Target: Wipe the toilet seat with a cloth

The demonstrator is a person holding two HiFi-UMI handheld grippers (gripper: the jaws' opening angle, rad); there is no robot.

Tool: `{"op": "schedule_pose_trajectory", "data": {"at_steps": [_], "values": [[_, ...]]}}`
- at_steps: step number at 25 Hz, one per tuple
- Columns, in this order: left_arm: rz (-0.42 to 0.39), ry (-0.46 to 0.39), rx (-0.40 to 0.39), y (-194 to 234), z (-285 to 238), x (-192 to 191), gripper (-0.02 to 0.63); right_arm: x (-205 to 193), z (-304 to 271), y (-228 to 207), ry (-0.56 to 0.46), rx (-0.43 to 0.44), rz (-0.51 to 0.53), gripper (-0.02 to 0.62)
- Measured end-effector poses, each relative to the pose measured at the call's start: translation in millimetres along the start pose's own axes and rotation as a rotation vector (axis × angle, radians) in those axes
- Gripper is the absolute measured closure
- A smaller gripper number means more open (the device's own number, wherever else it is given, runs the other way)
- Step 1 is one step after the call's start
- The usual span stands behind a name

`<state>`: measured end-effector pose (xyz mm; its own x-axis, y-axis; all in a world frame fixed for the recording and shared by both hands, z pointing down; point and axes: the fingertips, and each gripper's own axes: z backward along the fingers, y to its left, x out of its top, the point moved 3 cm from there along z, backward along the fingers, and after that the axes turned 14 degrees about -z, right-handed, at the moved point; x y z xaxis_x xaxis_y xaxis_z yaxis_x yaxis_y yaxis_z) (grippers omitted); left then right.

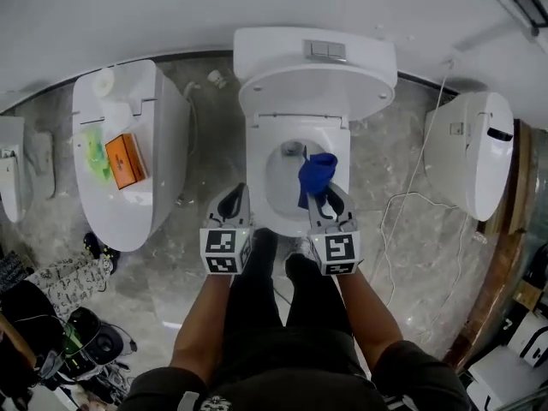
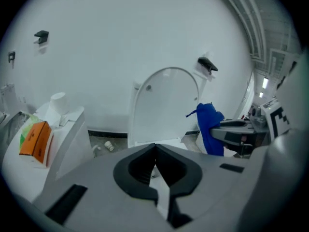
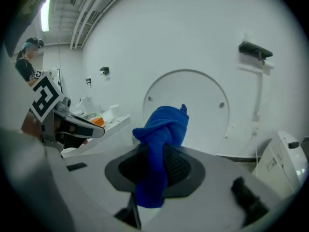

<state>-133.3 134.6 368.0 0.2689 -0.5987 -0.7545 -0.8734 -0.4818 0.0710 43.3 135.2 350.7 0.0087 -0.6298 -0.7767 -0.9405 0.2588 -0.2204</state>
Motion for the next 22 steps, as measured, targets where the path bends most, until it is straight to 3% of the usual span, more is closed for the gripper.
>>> {"op": "schedule_pose_trajectory", "data": {"at_steps": [5, 8, 15, 19, 22], "values": [[-0.029, -0.095, 0.018, -29, 47, 48, 0.597, 33, 76, -9, -0.095, -0.070, -0.028, 0.508], [-0.088, -0.157, 0.048, -49, 79, 71, 0.597, 44, 118, -11, -0.157, -0.097, -0.003, 0.508], [-0.148, -0.238, 0.097, -111, 157, 106, 0.597, 57, 221, -11, -0.246, -0.069, 0.006, 0.508], [-0.134, -0.267, 0.115, -144, 188, 109, 0.597, 62, 260, -6, -0.291, -0.045, 0.035, 0.508], [-0.095, -0.269, 0.117, -162, 193, 84, 0.597, 44, 270, -6, -0.303, -0.024, 0.054, 0.508]]}}
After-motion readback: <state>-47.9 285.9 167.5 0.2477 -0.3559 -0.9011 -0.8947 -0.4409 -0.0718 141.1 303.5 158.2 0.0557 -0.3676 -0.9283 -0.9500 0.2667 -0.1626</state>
